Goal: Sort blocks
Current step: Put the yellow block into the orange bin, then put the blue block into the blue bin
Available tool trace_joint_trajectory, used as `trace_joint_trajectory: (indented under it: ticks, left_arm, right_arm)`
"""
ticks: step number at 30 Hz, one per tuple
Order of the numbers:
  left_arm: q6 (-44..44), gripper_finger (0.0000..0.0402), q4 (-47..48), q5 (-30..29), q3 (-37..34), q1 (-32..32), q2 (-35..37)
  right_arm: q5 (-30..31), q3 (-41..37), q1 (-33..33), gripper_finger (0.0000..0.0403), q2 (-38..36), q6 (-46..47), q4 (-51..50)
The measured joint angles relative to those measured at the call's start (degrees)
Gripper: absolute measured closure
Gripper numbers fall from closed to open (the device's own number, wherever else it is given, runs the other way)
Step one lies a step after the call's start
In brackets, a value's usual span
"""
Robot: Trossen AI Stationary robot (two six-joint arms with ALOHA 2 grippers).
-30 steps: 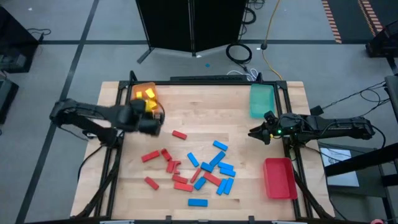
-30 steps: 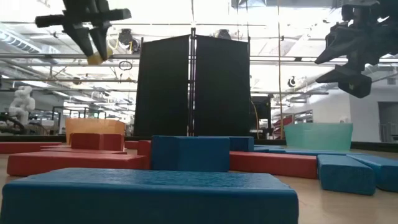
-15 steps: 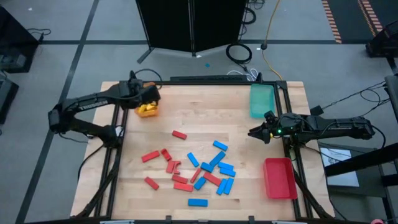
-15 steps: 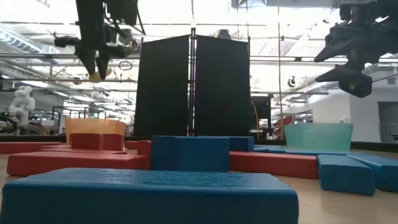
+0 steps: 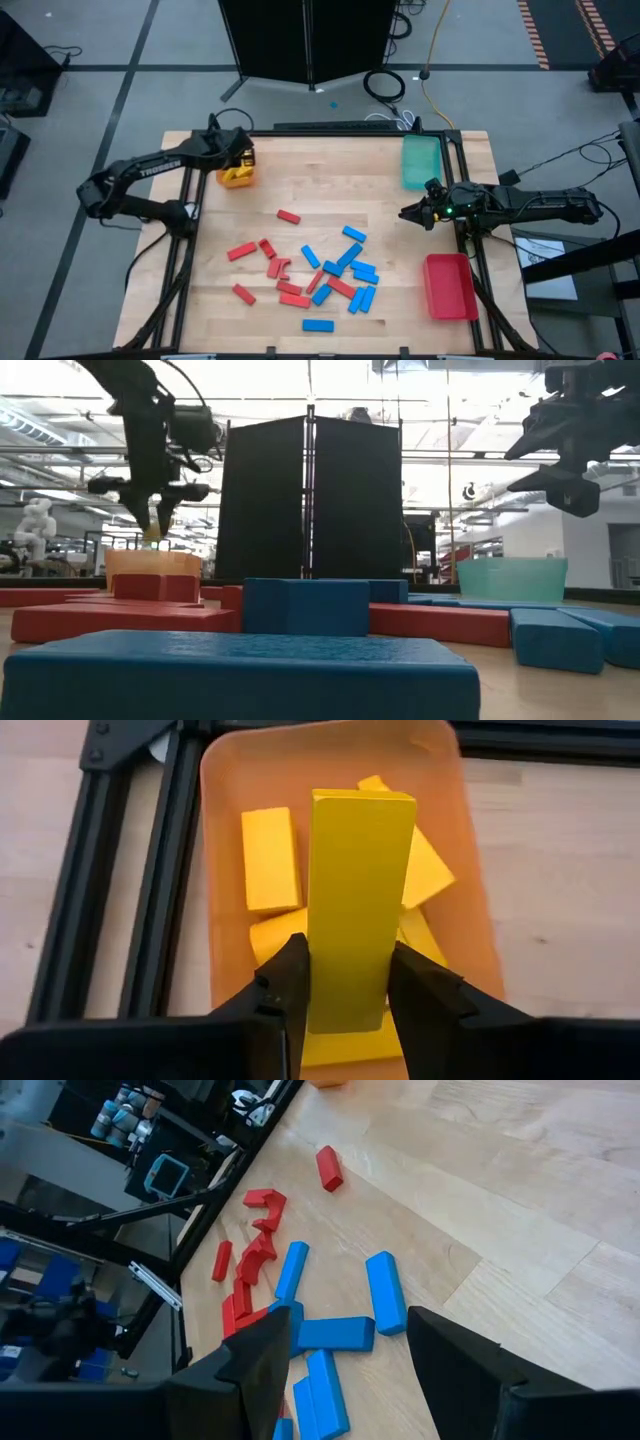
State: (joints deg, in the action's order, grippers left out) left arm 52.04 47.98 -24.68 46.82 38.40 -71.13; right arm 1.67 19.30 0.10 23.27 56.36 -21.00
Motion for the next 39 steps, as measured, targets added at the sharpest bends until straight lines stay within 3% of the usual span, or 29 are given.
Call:
trace_joint_trajectory:
  ticks: [14, 24, 28, 33, 36, 39]
  left_arm:
    - [-5.22, 0.0273, -7.01, 0.87, -2.42, 1.50, 0.00]
    - [-7.50, 0.0155, -7.87, 2.38, -2.42, 1.37, 0.00]
    - [-3.80, 0.0142, -7.89, 9.94, -2.42, -0.15, 0.00]
    - [-4.09, 0.0152, -10.85, 21.66, -2.38, -5.71, 0.91]
    - [-3.58, 0.0161, -17.47, 27.64, -2.38, -10.54, 3.73]
    - [0.62, 0.0170, -25.25, 29.09, -2.36, -16.39, 7.32]
  right_arm:
    - [-0.11, 0.00, 0.00, 0.0209, -0.02, 4.39, -0.02]
    - [-0.22, 0.01, 0.00, 0.0209, -0.02, 2.78, -0.04]
    - [-0.68, 0.01, -0.01, 0.0209, 0.00, 3.13, 0.10]
    - [-6.26, 0.01, -0.02, 0.0209, 0.81, 5.21, 6.09]
    - [-6.73, -0.01, -0.02, 0.0209, 1.95, 5.43, 15.90]
    - [-8.13, 0.02, -0.02, 0.0209, 3.26, 1.81, 29.20]
